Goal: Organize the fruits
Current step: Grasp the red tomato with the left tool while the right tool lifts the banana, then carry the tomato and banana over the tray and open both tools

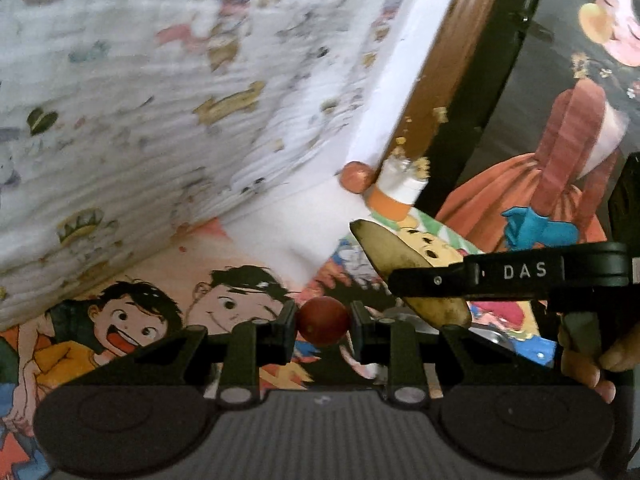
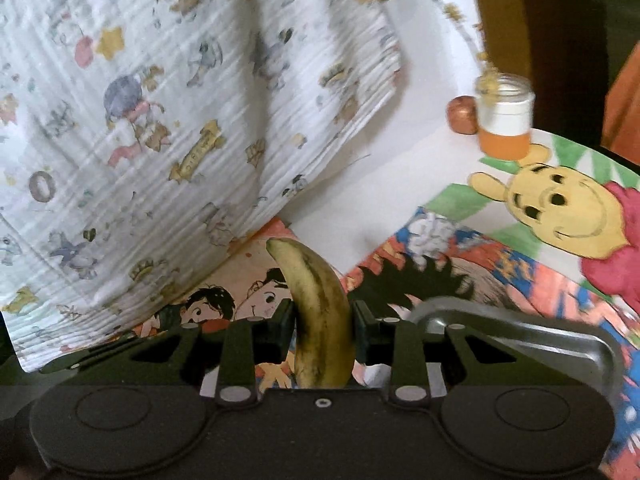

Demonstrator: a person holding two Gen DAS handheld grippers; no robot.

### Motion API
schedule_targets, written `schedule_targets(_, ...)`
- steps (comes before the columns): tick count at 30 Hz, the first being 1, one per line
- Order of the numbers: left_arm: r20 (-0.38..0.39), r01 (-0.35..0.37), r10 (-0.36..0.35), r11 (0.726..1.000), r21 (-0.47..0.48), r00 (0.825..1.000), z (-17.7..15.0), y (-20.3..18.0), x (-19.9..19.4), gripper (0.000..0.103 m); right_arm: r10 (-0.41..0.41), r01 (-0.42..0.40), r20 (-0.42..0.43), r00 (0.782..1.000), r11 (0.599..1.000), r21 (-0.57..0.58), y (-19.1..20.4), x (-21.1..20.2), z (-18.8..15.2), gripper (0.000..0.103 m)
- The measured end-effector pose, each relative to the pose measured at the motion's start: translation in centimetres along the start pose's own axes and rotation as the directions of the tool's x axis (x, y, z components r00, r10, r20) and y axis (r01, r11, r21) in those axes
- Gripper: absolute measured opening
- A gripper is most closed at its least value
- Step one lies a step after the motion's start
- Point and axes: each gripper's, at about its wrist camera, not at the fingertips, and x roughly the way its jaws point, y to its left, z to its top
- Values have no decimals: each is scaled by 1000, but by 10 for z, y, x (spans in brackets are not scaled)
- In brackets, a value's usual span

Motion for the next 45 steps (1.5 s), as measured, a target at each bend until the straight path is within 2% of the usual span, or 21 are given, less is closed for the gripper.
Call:
schedule_targets(10,-21,64,-63,997,51,998,-20,-53,-16,30,-96,92,43,994,992,83,-44,-64,-48,33)
schedule_targets(20,-96,143,-133,985,101,986,-50,-102,-12,30,-175,169,16,984,969,181,-81,-88,-104,33)
schedule_targets(30,-192,162,-131,974,156,973,-77,-126,10,30,-245,234,23,969,947,222,-90,-101,-155,33)
schedule_targets(35,-224,163,-123,972,167,967,-81,-129,19,30,-283,259,54,957,927,273,-85,-108,-168,33)
schedule_targets(39,-251,165,-116,969,182,961,-84,-133,26,30,-284,249,72,956,916,315,-81,-108,-178,33)
schedule_targets(45,-267,159,-106,970,186,958,-86,-132,32,30,-323,281,94,942,909,307,-66,-109,-193,33)
